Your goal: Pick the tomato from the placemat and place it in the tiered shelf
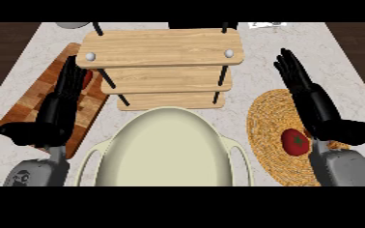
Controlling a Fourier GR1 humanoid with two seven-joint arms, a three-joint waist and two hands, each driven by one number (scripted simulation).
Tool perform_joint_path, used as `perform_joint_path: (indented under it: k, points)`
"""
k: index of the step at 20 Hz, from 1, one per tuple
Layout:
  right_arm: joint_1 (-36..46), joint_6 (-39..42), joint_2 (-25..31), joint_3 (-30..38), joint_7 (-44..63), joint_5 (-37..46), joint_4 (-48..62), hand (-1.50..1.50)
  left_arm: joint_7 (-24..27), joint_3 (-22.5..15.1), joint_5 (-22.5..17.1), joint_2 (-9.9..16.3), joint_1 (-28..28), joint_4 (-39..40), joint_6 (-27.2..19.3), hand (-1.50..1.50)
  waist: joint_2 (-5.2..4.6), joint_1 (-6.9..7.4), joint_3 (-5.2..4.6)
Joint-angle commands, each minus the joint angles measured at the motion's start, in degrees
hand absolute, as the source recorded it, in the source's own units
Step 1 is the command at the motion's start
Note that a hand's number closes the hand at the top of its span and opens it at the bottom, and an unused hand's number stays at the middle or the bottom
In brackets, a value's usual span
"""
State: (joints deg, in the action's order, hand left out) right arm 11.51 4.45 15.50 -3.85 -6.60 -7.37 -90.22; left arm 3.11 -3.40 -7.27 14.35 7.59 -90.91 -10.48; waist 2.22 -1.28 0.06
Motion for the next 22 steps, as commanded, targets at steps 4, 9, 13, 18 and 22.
perform_joint_path:
  k: [4,9,13,18,22]
  points:
    - [-7.39,0.91,12.34,16.02,-5.2,-2.35,-0.12,1.5,-8.04,1.04,-2.12,0.04,-7.82,5.66,-0.06,0.0,-2.16,-1.74,0.04]
    - [-15.27,-3.6,19.84,23.98,3.21,3.14,13.41,1.5,-13.72,1.56,-5.97,1.26,-11.83,9.7,3.83,0.0,-2.99,-1.5,-0.02]
    - [-17.77,6.22,19.44,28.65,-12.01,-3.4,22.98,-1.5,-19.07,1.35,-6.96,1.51,-6.73,11.68,5.2,0.0,-2.38,0.44,0.07]
    - [-21.06,22.0,28.63,29.91,-15.12,-6.0,22.3,-1.5,-17.34,0.69,-5.68,-0.52,-6.36,13.29,4.5,0.0,-2.22,0.52,-0.06]
    - [-25.76,24.67,29.48,27.71,-11.43,-4.44,12.62,-1.5,-15.82,3.35,-6.69,1.69,-7.96,15.18,6.76,0.0,-2.14,0.44,-0.17]
